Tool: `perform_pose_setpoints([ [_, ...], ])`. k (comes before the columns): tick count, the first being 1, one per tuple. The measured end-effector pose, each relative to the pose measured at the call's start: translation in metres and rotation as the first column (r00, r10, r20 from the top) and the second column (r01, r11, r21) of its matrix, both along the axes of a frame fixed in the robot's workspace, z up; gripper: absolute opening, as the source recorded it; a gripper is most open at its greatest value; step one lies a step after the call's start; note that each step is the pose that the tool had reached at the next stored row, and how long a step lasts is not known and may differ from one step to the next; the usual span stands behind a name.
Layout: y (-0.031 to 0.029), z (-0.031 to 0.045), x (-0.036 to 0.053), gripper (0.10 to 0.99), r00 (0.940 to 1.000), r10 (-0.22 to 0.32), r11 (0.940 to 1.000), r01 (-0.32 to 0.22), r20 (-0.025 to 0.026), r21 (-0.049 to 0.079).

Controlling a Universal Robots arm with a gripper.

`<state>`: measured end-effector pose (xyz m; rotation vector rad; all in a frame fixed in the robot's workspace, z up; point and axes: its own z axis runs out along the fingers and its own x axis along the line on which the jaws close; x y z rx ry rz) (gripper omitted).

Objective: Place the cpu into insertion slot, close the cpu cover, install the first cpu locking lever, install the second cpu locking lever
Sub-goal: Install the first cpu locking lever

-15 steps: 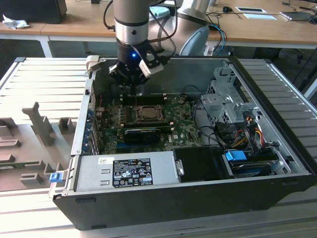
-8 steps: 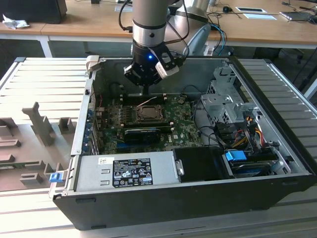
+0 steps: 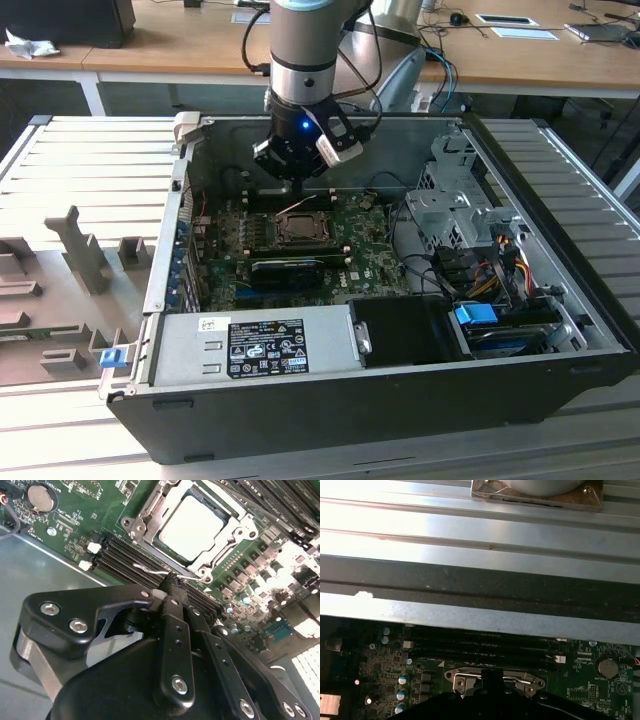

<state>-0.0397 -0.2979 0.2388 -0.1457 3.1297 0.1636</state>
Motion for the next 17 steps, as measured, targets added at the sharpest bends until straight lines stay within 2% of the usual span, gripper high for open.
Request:
perform_pose_setpoints([
  [3,0.0008,-0.0064,0.0012,0.106,1.0000,0.000,1.0000,0.000,0.0003,0.000],
  [13,0.0010,-0.0104,0.0015,0.106,1.0000,-0.001,1.0000,0.001,0.0029,0.001],
  [17,0.0033,-0.0128,0.0028,0.106,1.0000,-0.003,1.0000,0.003,0.0028,0.001],
])
